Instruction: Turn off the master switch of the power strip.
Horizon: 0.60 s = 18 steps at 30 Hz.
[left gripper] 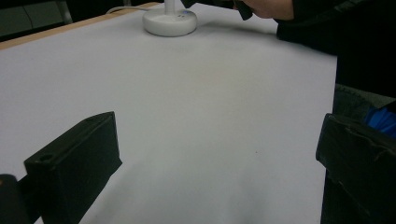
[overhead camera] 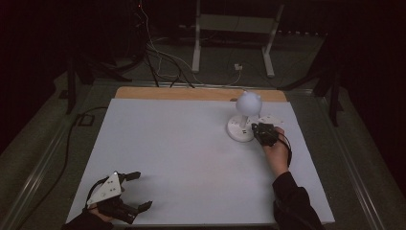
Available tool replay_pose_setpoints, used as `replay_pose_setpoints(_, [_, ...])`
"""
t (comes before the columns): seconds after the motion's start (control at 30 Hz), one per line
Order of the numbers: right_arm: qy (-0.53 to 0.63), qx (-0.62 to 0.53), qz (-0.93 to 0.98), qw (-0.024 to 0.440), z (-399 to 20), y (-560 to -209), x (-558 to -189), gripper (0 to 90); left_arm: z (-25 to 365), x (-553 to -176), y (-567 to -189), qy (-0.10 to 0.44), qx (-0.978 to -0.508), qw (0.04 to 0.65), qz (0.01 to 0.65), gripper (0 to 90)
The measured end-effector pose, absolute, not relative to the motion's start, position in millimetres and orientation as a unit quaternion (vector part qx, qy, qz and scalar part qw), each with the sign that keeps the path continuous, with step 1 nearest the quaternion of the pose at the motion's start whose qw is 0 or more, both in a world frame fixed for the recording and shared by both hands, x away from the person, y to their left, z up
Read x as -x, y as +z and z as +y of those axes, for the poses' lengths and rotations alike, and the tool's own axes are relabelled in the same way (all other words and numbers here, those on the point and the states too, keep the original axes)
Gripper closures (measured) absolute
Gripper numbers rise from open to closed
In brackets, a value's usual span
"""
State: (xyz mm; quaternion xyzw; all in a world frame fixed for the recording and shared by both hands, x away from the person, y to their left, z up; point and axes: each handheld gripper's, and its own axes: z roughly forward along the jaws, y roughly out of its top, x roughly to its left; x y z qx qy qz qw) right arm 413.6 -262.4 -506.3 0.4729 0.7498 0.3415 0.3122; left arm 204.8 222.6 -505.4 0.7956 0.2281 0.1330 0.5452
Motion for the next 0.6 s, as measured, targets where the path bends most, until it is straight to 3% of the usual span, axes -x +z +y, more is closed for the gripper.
replay_pose_setpoints(0.6, [0.333,-0.482,0.745,0.318,-265.6,-510.5,-415.0,90.0,222.7,-204.7,-505.4,0.132,-0.797,0.545,0.226,0.2])
